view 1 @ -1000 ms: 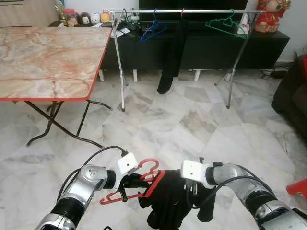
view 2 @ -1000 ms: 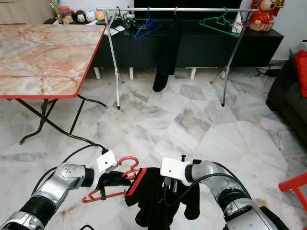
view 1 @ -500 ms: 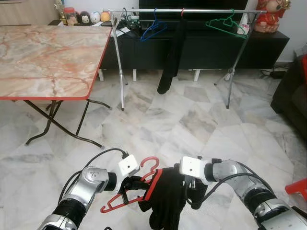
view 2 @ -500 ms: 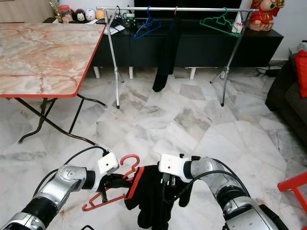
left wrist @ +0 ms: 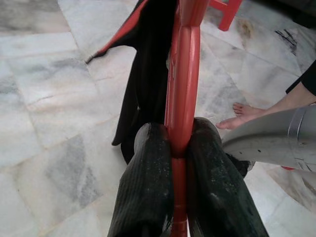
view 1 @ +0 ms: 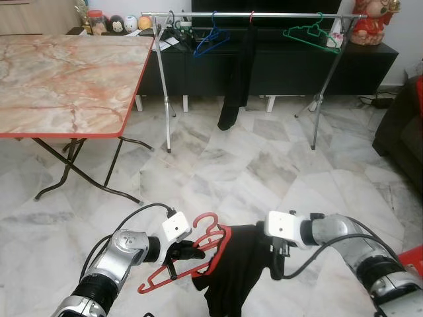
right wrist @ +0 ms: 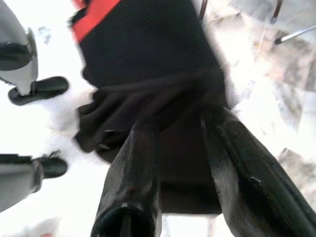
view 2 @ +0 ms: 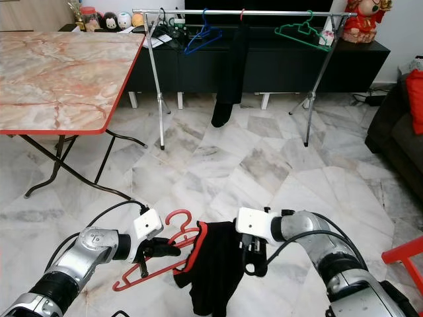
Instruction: Hang hanger
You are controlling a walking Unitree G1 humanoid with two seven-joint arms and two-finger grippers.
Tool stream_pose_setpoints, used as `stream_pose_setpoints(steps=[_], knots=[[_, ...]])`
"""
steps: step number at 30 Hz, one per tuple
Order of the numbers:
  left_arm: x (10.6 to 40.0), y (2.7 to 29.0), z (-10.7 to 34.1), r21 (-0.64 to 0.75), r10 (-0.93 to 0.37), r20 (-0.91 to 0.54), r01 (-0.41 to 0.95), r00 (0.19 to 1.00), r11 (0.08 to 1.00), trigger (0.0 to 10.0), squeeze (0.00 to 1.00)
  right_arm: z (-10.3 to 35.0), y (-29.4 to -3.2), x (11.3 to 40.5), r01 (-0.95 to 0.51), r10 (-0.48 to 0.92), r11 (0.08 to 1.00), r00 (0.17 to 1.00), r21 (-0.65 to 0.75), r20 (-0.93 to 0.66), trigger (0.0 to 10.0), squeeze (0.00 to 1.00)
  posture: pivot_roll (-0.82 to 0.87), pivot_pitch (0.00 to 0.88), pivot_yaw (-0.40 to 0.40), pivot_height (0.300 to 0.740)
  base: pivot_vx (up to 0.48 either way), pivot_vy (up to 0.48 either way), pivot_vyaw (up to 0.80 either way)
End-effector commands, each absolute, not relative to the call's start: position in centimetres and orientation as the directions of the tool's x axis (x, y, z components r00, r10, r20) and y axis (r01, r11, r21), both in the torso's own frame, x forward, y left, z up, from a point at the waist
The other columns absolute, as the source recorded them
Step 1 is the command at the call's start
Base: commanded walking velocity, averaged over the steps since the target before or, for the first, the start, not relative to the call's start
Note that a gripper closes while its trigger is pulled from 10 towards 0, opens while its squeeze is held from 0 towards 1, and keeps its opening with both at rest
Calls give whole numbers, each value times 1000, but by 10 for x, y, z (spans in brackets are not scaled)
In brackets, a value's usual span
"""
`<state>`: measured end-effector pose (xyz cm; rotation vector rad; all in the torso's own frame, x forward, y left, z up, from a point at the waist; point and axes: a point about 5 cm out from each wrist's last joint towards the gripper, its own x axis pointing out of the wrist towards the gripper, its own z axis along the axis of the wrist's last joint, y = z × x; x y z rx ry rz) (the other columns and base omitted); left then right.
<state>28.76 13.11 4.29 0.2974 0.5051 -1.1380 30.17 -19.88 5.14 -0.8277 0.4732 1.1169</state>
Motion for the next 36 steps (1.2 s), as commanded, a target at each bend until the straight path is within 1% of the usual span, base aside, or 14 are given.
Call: stream_pose_setpoints(steps=[1,6,10,12,13,15,16,20,22,26,31,36], knots=[[290,133,48,-16,-803,-484,914,348,406,0,0,52,-203,301,-921,587,195,386,-339,-712,10000,0,-91,0,-72,727,0,0,0],[287,133,50,-34,-832,-444,921,333,387,0,0,55,-210,300,-916,585,215,399,-339,-707,10000,0,-100,0,-73,727,0,0,0],[286,135,50,-48,-839,-434,922,327,384,0,0,61,-222,302,-897,566,259,442,-359,-696,10000,0,-102,0,-76,727,0,0,0],[283,140,46,-55,-836,-459,930,299,363,0,0,68,-243,302,-876,522,295,481,-381,-704,10000,0,-105,0,-77,727,0,0,0],[283,140,46,-55,-836,-459,930,299,363,0,0,68,-243,302,-876,522,295,481,-381,-704,10000,0,-105,0,-77,727,0,0,0],[282,142,46,-54,-835,-464,932,296,360,0,0,70,-251,300,-872,506,305,488,-382,-711,10000,0,-109,0,-79,727,0,0,0],[281,145,46,-56,-835,-468,934,289,354,0,0,71,-261,297,-870,486,313,492,-382,-723,10000,0,-110,0,-80,727,0,0,0],[281,152,49,-70,-841,-469,938,270,340,0,0,71,-276,290,-870,460,336,487,-362,-743,10000,0,-111,0,-81,727,0,0,0],[282,154,52,-77,-846,-461,938,266,337,0,0,67,-278,284,-877,464,348,468,-330,-752,10000,0,-112,0,-81,727,0,0,0],[284,155,56,-88,-858,-443,940,259,329,0,0,62,-277,282,-875,467,360,469,-323,-750,10000,0,-112,0,-81,727,0,0,0],[284,154,63,-101,-879,-422,952,223,290,0,0,48,-270,276,-871,477,395,466,-293,-745,10000,0,-100,0,-73,727,0,0,0],[283,154,68,-120,-895,-403,959,191,259,0,0,38,-266,269,-874,487,410,453,-262,-747,10000,0,-98,0,-70,727,0,0,0]])
